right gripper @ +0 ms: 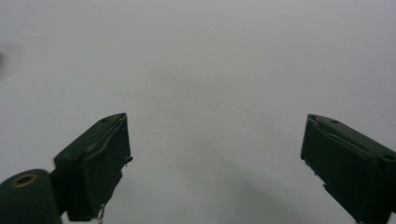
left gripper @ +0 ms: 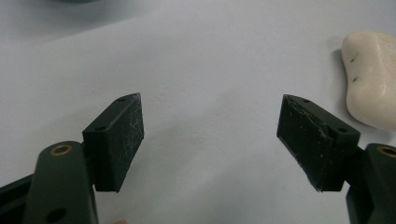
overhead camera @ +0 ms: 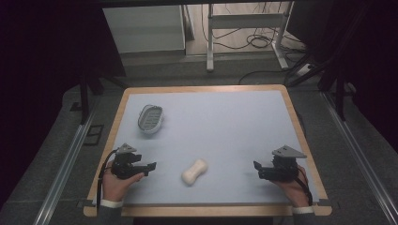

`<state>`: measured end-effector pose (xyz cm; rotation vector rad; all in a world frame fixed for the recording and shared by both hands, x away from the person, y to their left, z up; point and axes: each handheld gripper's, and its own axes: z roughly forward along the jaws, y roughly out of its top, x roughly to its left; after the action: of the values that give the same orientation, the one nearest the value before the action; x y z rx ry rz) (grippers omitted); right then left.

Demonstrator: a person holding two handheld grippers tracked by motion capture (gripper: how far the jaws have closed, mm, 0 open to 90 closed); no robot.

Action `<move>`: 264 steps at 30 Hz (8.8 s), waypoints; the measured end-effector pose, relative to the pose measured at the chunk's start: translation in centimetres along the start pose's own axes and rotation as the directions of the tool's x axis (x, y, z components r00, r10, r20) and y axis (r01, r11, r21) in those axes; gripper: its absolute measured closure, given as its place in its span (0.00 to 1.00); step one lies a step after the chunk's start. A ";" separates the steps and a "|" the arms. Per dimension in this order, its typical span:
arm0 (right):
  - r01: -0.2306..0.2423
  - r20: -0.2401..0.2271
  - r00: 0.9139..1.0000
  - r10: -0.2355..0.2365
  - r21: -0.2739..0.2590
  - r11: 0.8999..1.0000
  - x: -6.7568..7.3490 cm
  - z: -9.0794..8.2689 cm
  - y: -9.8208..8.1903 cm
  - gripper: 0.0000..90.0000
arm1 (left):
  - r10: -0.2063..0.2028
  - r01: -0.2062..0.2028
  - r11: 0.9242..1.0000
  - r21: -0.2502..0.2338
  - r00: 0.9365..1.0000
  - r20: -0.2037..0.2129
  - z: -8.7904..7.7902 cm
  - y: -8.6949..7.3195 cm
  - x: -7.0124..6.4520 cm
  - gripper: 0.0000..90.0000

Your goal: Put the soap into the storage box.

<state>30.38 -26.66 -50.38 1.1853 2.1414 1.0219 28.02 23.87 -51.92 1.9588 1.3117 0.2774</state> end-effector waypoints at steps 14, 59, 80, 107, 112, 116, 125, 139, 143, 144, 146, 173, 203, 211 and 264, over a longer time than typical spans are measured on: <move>-0.045 0.024 0.999 0.046 -0.025 0.999 -0.8 -0.8 0.1 0.10 | 0.001 -0.001 1.000 0.004 1.000 -0.005 -0.1 -0.1 0.2 0.26; -0.078 0.045 0.996 0.079 -0.017 0.997 -1.6 -1.1 -0.5 0.11 | 0.085 -0.085 0.996 0.032 0.996 -0.016 -2.8 3.1 -2.8 0.27; -0.077 0.056 0.995 0.078 -0.025 0.997 -1.6 -1.4 -0.4 0.11 | 0.150 -0.153 0.985 0.080 0.988 0.042 -1.7 5.0 -5.3 0.25; -0.077 0.061 0.995 0.077 -0.012 0.997 -1.8 -1.4 -0.6 0.11 | 0.219 -0.235 0.957 0.170 0.969 0.112 2.4 5.7 -9.5 0.24; -0.074 0.064 0.995 0.074 -0.004 0.997 -1.8 -1.3 -0.7 0.10 | 0.245 -0.268 0.945 0.187 0.960 0.138 3.3 5.8 -10.5 0.25; -0.069 0.071 0.995 0.070 -0.014 0.997 -1.7 -1.3 -0.7 0.11 | 0.258 -0.286 0.936 0.206 0.954 0.153 4.0 6.0 -11.2 0.25; -0.074 0.076 0.994 0.073 0.008 0.997 -1.9 -1.1 -0.8 0.11 | 0.272 -0.306 0.921 0.242 0.948 0.166 5.5 6.2 -12.3 0.27; -0.072 0.069 0.995 0.070 0.018 0.997 -1.9 -1.0 -0.9 0.11 | 0.300 -0.334 0.893 0.302 0.942 0.152 7.5 6.4 -13.7 0.32; -0.071 0.068 0.995 0.069 0.026 0.997 -1.9 -0.9 -0.9 0.11 | 0.312 -0.343 0.884 0.319 0.939 0.145 8.0 6.4 -13.9 0.33; -0.071 0.068 0.995 0.069 0.026 0.997 -1.9 -0.9 -0.9 0.11 | 0.318 -0.348 0.880 0.324 0.937 0.142 8.2 6.4 -14.0 0.33; -0.070 0.070 0.995 0.067 0.029 0.997 -1.9 -0.9 -1.0 0.10 | 0.326 -0.355 0.873 0.334 0.935 0.140 8.6 6.4 -14.2 0.35; -0.070 0.083 0.994 0.068 0.020 0.997 -2.1 -1.2 -0.9 0.11 | 0.352 -0.372 0.878 0.303 0.928 0.119 7.0 7.2 -13.3 0.55; -0.082 0.083 0.993 0.081 0.017 0.996 -2.4 -1.2 -1.1 0.10 | 0.303 -0.323 0.914 0.246 0.946 0.117 4.5 8.9 -10.7 0.55; -0.081 0.085 0.993 0.079 0.022 0.996 -2.3 -1.1 -1.1 0.11 | 0.294 -0.312 0.919 0.241 0.950 0.109 4.2 9.0 -10.1 0.55; -0.117 0.119 0.987 0.112 0.033 0.993 -2.8 -1.2 -1.3 0.10 | 0.268 -0.267 0.938 0.222 0.963 0.026 2.5 12.4 -6.6 0.55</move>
<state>30.36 -29.99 -50.56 1.3661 2.0314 0.9375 35.18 14.58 -43.72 2.3340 1.1163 0.2748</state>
